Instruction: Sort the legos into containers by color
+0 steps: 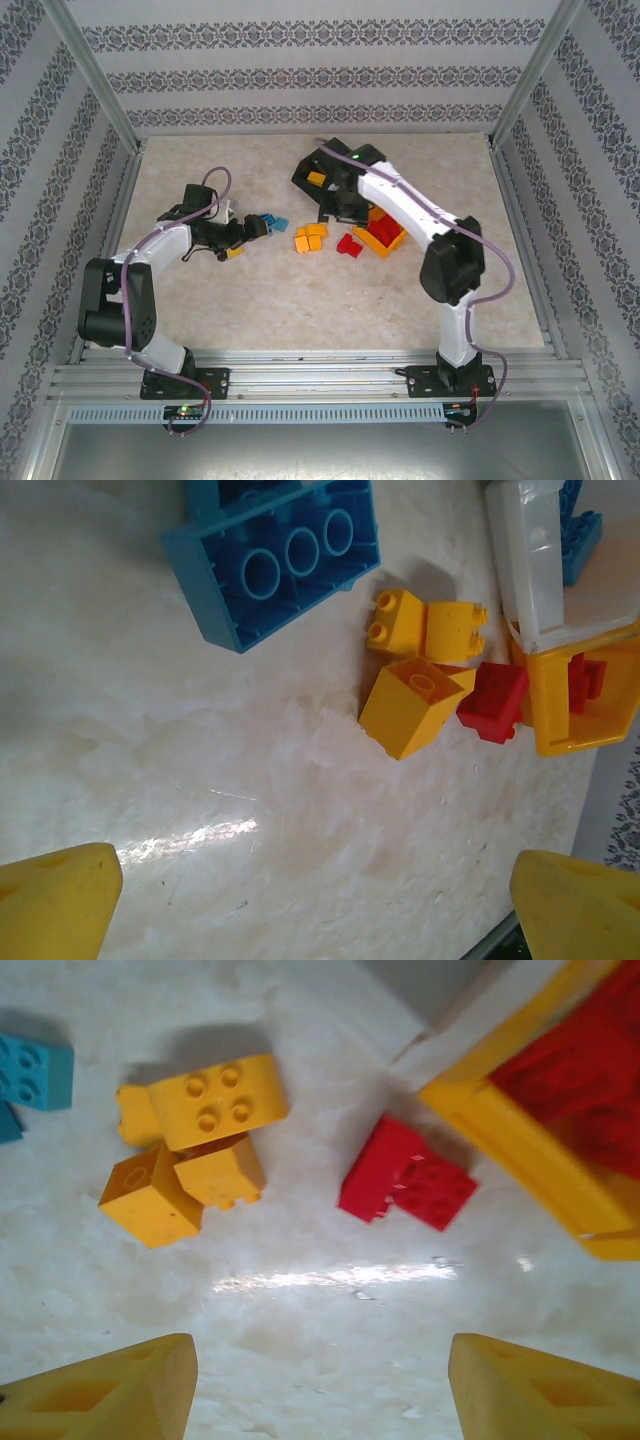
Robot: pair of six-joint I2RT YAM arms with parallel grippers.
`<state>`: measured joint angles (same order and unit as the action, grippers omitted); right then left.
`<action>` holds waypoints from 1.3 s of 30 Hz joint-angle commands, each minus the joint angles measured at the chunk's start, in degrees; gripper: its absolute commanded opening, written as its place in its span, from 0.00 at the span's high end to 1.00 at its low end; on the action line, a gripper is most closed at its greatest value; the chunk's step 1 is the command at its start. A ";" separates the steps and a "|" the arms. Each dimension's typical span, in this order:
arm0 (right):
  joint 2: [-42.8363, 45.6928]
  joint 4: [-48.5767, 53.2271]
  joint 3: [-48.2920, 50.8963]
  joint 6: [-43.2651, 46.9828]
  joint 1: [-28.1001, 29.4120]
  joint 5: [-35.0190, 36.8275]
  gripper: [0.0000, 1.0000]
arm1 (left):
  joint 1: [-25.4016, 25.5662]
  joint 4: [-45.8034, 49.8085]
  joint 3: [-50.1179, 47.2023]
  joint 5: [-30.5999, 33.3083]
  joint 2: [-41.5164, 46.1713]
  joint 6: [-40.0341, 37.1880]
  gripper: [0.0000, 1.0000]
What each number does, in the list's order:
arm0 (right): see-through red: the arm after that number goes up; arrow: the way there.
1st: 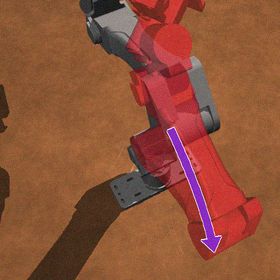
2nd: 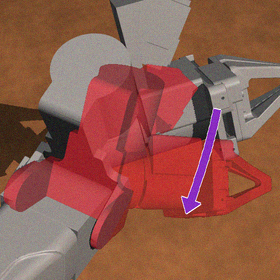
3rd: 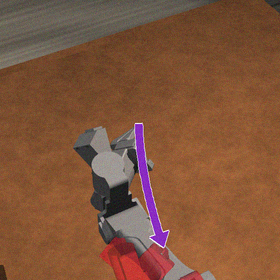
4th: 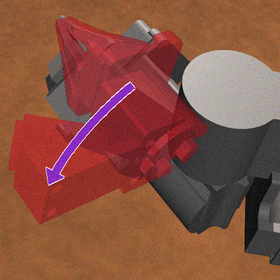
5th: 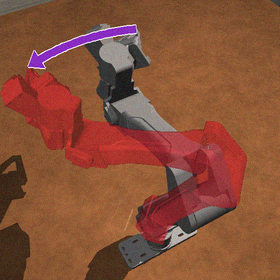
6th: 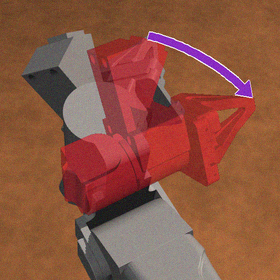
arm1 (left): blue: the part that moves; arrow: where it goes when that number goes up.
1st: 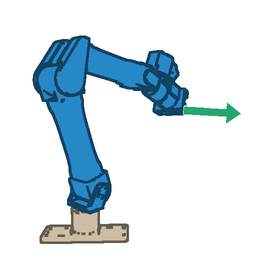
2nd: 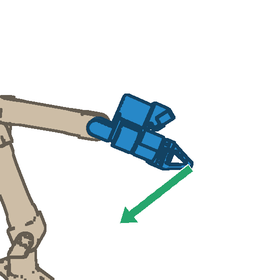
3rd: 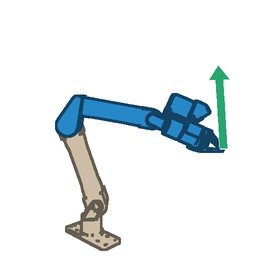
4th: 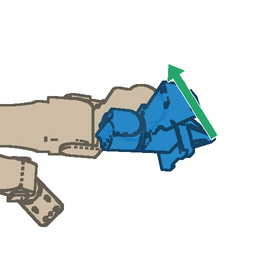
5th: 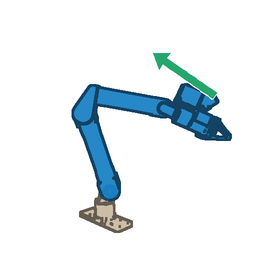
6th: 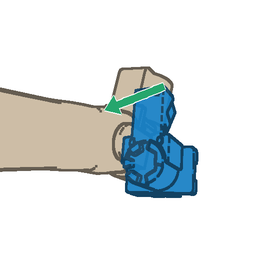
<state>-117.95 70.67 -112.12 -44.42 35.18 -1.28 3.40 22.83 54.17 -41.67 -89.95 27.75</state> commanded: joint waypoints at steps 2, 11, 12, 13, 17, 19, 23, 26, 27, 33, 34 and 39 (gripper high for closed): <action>-6.35 0.36 -5.77 -7.36 3.33 -1.81 0.32 | -1.06 -2.82 0.38 -3.63 -1.98 2.08 0.00; -11.65 -1.04 -6.93 -11.57 6.21 -3.25 0.31 | -2.86 -4.18 -0.64 -4.64 -3.99 4.33 0.00; -11.93 -0.85 -7.38 -11.31 6.17 -3.25 0.33 | -2.87 -4.26 -0.65 -4.65 -4.04 4.33 0.00; -12.24 -0.72 -7.89 -11.23 6.26 -3.31 0.34 | -2.87 -4.35 -0.71 -4.52 -4.27 4.33 0.00; -14.21 -0.18 -11.09 -8.69 6.98 -2.91 0.38 | -3.22 -5.00 -1.21 -4.47 -4.70 4.83 0.00; -15.84 0.86 -13.82 -6.79 7.00 -2.52 0.41 | -3.57 -5.65 -1.43 -4.80 -5.05 5.45 0.00; -20.24 3.91 -21.03 -2.67 7.09 -0.85 0.46 | -4.54 -6.51 -2.00 -4.58 -5.28 6.44 0.00; -22.90 5.81 -25.00 -1.14 7.09 -0.33 0.47 | -4.60 -6.49 -2.18 -4.41 -5.33 6.49 0.00; -23.66 6.21 -26.05 -0.85 6.93 -0.29 0.47 | -4.63 -6.50 -2.14 -4.38 -5.49 6.45 0.00; -26.23 7.27 -28.42 -0.27 6.92 -0.11 0.47 | -4.63 -6.60 -2.23 -4.50 -6.07 6.70 0.00; -26.43 7.28 -28.42 -0.25 6.91 -0.20 0.47 | -4.63 -6.71 -2.19 -4.52 -6.16 6.71 0.00; -27.28 6.67 -28.42 -0.05 6.90 -0.58 0.48 | -4.63 -6.88 -2.32 -4.70 -6.51 6.80 0.00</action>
<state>-143.81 75.68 -138.87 -45.41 41.78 -2.81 -0.56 18.31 52.34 -45.45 -95.90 33.98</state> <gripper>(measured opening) 0.521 0.999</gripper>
